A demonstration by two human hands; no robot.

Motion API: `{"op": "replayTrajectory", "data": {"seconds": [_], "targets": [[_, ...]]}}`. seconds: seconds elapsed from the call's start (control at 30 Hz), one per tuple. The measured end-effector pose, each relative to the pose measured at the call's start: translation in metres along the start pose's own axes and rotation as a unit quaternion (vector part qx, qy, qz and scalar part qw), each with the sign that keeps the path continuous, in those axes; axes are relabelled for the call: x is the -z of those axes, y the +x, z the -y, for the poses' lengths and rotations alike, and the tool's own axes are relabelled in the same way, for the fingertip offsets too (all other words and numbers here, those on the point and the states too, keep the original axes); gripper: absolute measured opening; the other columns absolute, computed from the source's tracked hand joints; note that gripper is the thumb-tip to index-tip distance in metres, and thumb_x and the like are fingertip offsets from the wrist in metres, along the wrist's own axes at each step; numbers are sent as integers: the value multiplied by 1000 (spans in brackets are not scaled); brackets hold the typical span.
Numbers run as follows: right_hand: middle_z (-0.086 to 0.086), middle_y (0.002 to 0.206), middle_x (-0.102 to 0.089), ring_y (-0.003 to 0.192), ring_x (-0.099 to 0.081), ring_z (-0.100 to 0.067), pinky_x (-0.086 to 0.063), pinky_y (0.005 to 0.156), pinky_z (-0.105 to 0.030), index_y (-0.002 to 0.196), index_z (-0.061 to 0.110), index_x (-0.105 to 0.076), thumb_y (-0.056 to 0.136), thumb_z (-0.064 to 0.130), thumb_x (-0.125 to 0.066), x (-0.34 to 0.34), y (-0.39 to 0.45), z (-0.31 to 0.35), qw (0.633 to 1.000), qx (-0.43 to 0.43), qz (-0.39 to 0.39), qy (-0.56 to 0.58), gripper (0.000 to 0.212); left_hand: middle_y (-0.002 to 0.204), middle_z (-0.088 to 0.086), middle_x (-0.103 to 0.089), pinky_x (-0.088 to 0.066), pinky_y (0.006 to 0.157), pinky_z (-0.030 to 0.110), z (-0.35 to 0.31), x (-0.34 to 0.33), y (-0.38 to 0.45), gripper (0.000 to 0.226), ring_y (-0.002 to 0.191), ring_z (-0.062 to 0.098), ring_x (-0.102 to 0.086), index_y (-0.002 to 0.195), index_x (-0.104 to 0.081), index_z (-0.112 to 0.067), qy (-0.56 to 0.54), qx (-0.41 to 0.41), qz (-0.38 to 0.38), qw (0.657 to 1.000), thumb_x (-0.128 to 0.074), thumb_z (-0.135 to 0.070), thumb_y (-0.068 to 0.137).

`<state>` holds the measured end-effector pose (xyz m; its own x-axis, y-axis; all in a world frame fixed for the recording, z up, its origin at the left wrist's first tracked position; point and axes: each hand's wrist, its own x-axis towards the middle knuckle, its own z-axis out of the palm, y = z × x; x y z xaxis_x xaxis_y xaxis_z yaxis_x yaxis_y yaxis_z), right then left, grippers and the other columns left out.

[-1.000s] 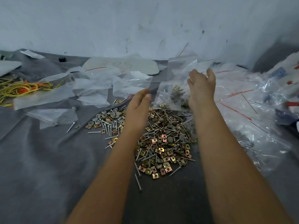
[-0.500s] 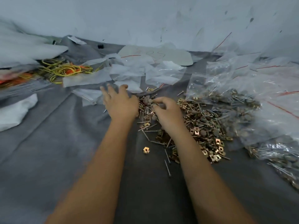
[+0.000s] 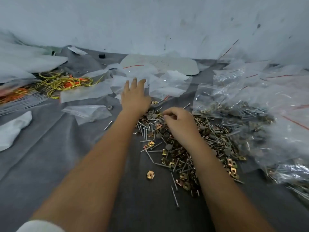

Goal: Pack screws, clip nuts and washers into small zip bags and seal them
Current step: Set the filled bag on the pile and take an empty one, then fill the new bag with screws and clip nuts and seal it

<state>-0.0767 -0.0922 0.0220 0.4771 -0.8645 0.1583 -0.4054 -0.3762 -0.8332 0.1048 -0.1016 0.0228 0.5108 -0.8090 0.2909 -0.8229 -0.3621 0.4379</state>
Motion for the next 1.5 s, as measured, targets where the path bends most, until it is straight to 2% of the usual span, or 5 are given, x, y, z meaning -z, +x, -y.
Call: {"op": "replayTrajectory", "data": {"seconds": [0.37, 0.73, 1.17, 1.37, 1.5], "targets": [[10, 108, -56, 98, -55, -9, -46, 80, -28, 107, 33, -66, 89, 27, -55, 8, 82, -31, 994, 36, -15, -107, 22, 161, 14, 23, 5, 106, 75, 54, -34, 102, 115, 147, 41, 18, 150, 14, -47, 100, 167, 68, 979, -54, -88, 67], [-8, 136, -51, 130, -38, -36, -29, 103, -50, 116, 33, -53, 94, 42, -43, -26, 150, -30, 940, -30, 106, -322, 26, 137, 10, -58, -47, 99, 41, 10, -52, 67, 60, 118, 32, -57, 140, -50, -31, -80, -22, 82, 993, -61, -41, 82], [11, 84, -66, 68, -59, 3, -44, 61, -13, 96, 22, -64, 95, 20, -60, 29, 45, -19, 951, -16, -213, 225, 5, 163, 11, -14, 7, 118, 59, -6, 2, -16, 60, 151, 29, 1, 145, -44, -22, -33, -11, -108, 994, -41, -55, 94], [4, 73, -65, 75, -60, -17, -53, 75, -39, 87, 20, -62, 96, 13, -59, 33, 7, -5, 876, -66, -202, 432, 12, 138, 6, -53, -52, 95, 39, -48, 9, -83, 81, 117, 20, -59, 147, -38, -18, -549, 79, 129, 822, -66, -50, 77], [9, 64, -67, 58, -59, -7, -47, 55, -26, 87, 19, -59, 95, 7, -59, 31, -11, -6, 877, -48, -204, 432, 15, 80, 6, -71, -54, 56, 23, -47, 3, -99, 6, 64, 19, -67, 88, -66, -7, -619, 70, 152, 767, -67, -13, 90]]}}
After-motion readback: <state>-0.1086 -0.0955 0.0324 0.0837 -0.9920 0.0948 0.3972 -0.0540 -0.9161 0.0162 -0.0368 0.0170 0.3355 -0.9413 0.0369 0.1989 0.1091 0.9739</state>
